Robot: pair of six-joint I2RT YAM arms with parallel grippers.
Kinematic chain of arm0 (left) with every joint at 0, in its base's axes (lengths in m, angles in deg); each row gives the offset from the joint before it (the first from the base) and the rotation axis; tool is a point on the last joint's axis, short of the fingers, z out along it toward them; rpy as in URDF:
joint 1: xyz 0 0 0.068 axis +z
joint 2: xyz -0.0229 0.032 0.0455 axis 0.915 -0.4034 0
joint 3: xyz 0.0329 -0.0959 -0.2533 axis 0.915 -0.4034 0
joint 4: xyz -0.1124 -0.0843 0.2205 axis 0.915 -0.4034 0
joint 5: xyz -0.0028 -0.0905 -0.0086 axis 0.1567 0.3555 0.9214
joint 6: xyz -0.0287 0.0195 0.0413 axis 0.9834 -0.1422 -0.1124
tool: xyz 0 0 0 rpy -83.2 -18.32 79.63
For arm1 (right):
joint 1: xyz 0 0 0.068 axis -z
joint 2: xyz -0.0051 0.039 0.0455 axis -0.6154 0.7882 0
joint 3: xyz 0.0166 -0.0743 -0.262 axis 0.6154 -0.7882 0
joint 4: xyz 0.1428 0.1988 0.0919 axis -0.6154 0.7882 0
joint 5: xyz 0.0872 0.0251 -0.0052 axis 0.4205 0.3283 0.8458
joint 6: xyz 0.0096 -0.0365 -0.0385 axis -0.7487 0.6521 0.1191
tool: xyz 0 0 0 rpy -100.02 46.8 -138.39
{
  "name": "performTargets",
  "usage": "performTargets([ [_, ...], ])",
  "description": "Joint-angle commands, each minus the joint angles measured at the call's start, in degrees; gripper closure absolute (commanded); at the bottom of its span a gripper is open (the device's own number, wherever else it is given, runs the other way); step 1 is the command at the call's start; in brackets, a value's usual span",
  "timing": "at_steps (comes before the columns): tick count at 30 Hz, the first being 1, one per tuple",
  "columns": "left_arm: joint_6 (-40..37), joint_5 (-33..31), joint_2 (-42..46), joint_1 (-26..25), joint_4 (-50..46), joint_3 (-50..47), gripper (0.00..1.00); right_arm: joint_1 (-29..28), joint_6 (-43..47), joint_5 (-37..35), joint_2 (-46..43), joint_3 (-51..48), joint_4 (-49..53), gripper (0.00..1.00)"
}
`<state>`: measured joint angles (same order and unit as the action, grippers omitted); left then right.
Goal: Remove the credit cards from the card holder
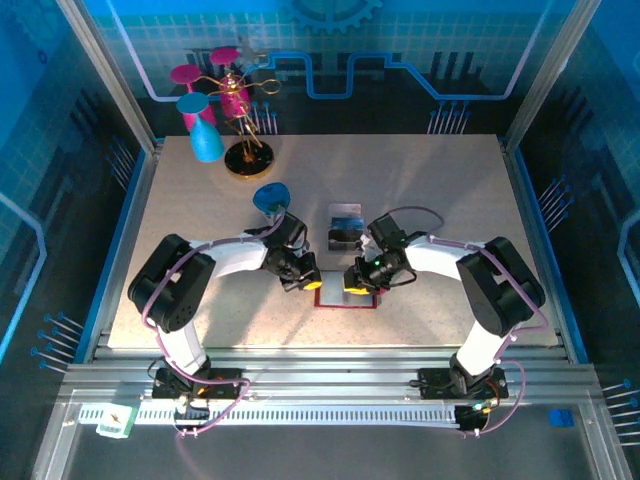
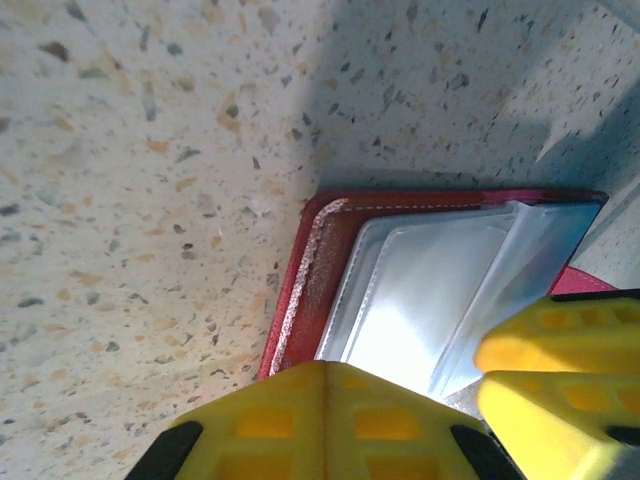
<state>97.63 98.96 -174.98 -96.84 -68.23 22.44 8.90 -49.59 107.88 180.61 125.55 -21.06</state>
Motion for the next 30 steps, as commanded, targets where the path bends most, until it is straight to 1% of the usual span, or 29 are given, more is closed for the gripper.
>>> performTargets([
  [1,0.6,1.1,-1.4,-0.7,0.4,-0.9,0.94,-0.5,-1.8,2.3,-0.9,2.1,-0.8,0.76],
  [5,0.5,0.0,-2.3,-0.7,-0.6,-1.2,0.95,-1.7,-3.9,4.5,1.9,3.2,-3.9,0.76],
  [12,-0.4,-0.4,-2.4,-0.7,-1.5,-1.6,0.95,-2.6,-3.8,4.6,6.7,5.1,-3.8,0.76],
  [18,-0.8,-0.7,-2.5,-0.6,-2.0,-1.6,0.95,-2.4,-0.3,-0.7,6.0,6.2,3.3,0.76],
  [21,-0.8,-0.9,-2.5,-0.6,-2.2,-1.6,0.95,-2.0,0.7,-1.9,5.4,5.7,4.9,0.76],
  [24,-0.8,-0.8,-2.9,-0.6,-2.4,-1.6,0.95,-1.5,0.4,-1.3,4.3,4.1,3.4,0.76],
  [30,-1.0,-1.4,-2.4,-0.7,-3.5,-1.1,0.95,-0.8,-2.2,2.0,4.4,0.5,-3.2,0.76],
])
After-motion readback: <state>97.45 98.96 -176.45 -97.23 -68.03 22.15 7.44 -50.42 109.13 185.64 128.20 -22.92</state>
